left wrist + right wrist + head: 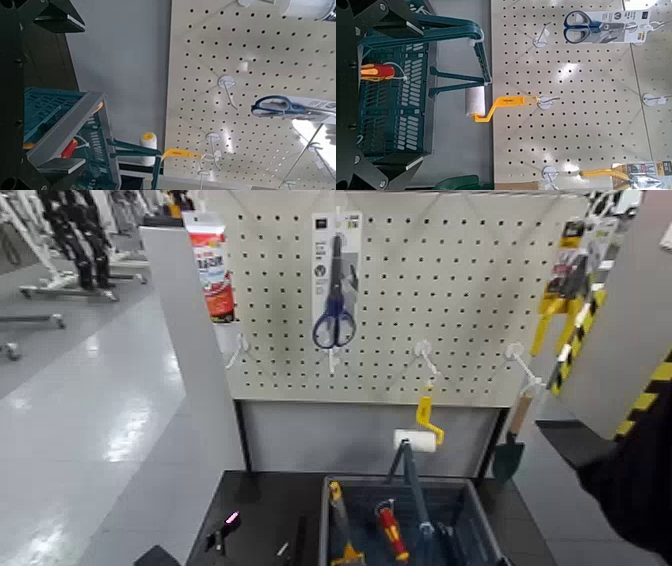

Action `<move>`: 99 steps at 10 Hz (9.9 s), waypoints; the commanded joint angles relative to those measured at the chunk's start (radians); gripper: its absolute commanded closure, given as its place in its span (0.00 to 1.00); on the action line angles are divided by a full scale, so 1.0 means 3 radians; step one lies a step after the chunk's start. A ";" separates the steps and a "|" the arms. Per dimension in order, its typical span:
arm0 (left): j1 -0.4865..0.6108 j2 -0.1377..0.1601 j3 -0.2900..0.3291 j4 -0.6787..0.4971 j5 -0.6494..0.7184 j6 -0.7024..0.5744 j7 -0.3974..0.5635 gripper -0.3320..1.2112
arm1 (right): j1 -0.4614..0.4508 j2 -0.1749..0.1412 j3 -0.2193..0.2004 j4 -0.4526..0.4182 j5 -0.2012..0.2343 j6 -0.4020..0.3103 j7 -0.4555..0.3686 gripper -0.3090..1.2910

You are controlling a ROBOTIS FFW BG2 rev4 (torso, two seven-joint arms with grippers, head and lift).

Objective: Put the yellow pliers into the crate.

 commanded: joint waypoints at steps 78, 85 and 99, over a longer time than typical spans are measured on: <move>-0.0408 -0.0073 -0.0414 0.0759 0.0132 -0.0758 0.0280 0.29 | -0.1923 -0.0285 -0.0834 -0.0338 -0.1460 0.3004 0.2628 0.93; -0.0413 -0.0063 -0.0424 0.0754 0.0126 -0.0758 0.0275 0.29 | -0.1672 -0.0234 -0.0849 -0.0149 -0.1317 0.3204 0.2598 0.93; -0.0423 -0.0063 -0.0439 0.0754 0.0126 -0.0758 0.0265 0.29 | -0.1672 -0.0214 -0.0839 0.0245 -0.1148 0.3357 0.2598 0.23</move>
